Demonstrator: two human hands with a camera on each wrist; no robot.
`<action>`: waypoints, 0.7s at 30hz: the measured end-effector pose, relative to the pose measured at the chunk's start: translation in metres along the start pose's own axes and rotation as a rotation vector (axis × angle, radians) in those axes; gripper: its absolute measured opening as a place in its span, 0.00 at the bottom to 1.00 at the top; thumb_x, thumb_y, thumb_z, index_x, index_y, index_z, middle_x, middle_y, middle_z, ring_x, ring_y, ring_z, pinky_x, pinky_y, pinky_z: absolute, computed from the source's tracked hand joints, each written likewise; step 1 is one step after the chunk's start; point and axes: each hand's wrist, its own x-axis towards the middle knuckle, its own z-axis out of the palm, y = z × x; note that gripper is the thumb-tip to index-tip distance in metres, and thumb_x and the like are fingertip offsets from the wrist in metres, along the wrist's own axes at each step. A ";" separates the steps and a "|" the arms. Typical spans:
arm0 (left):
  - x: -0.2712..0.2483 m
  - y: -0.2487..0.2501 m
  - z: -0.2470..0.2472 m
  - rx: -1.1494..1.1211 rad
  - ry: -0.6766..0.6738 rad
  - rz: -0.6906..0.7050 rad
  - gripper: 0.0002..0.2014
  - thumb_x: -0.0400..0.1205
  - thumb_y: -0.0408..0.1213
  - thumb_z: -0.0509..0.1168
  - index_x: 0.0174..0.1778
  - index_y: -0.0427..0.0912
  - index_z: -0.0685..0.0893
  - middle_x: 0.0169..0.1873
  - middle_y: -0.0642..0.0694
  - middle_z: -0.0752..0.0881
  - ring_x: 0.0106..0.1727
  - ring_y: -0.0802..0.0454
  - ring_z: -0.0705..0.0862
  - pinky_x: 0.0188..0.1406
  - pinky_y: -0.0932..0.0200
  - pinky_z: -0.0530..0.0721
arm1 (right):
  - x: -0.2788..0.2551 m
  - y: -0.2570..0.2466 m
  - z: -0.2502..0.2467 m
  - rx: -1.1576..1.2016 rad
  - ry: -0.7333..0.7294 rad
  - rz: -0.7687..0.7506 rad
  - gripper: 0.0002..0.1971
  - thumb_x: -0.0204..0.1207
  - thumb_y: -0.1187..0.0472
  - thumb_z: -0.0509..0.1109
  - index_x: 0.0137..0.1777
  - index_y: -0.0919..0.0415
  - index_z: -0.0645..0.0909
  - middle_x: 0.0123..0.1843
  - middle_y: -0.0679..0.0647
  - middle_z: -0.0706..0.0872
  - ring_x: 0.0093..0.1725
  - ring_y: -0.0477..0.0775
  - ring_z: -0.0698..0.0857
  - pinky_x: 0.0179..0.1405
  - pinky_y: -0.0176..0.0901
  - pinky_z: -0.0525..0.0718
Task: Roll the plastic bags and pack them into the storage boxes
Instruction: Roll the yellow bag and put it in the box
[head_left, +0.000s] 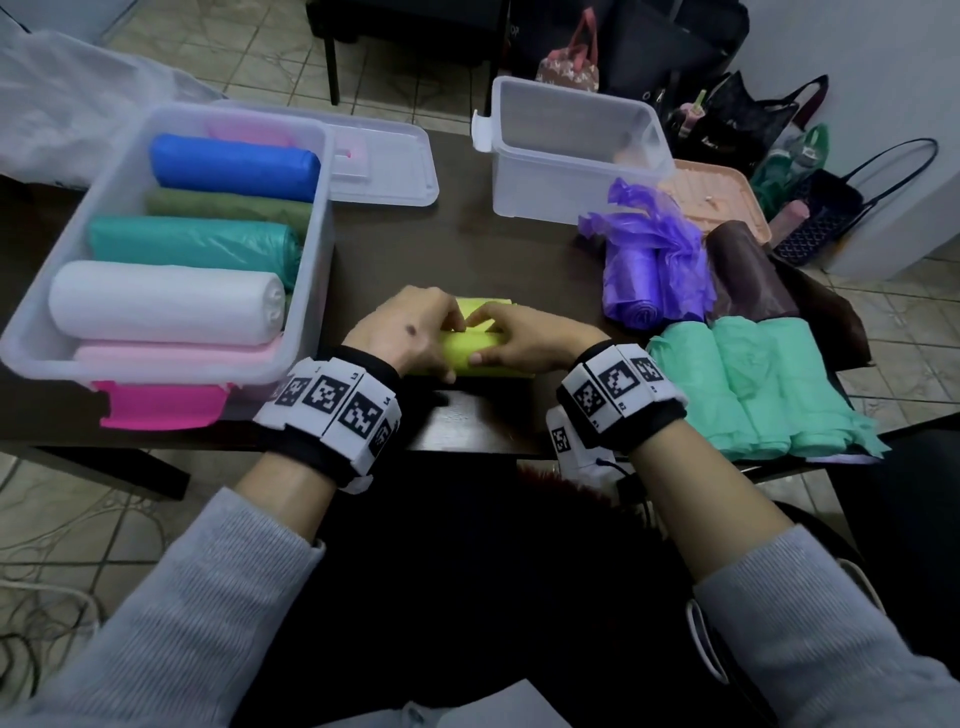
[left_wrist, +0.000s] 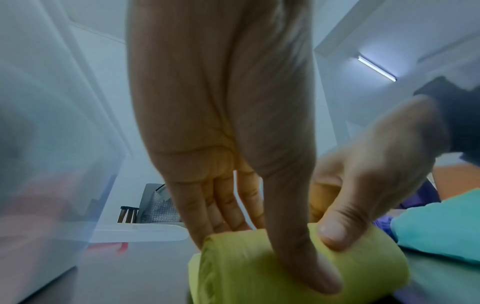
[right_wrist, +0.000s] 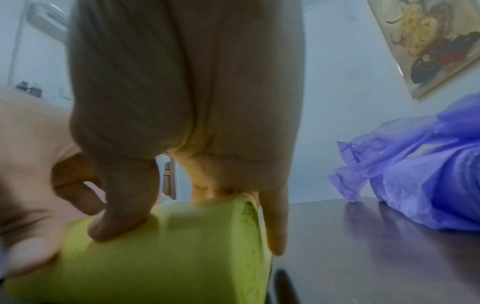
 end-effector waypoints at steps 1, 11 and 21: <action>0.001 0.000 0.001 0.013 0.005 0.001 0.30 0.65 0.37 0.80 0.65 0.47 0.82 0.62 0.45 0.84 0.62 0.46 0.81 0.60 0.56 0.79 | 0.001 0.002 0.002 0.027 0.060 -0.009 0.28 0.75 0.52 0.72 0.73 0.58 0.68 0.70 0.57 0.76 0.69 0.56 0.74 0.65 0.42 0.70; 0.006 0.004 0.001 0.025 -0.034 -0.028 0.20 0.80 0.36 0.63 0.69 0.42 0.77 0.62 0.38 0.82 0.61 0.41 0.80 0.50 0.58 0.73 | -0.009 0.004 0.030 -0.146 0.395 -0.220 0.29 0.64 0.52 0.80 0.62 0.59 0.74 0.60 0.56 0.76 0.60 0.57 0.74 0.58 0.52 0.77; -0.002 -0.014 0.011 -0.129 0.141 0.051 0.25 0.73 0.39 0.74 0.67 0.44 0.81 0.62 0.39 0.80 0.65 0.41 0.77 0.63 0.52 0.76 | 0.000 0.009 0.016 -0.011 0.279 -0.151 0.24 0.72 0.54 0.75 0.67 0.59 0.78 0.65 0.55 0.83 0.64 0.55 0.79 0.53 0.33 0.68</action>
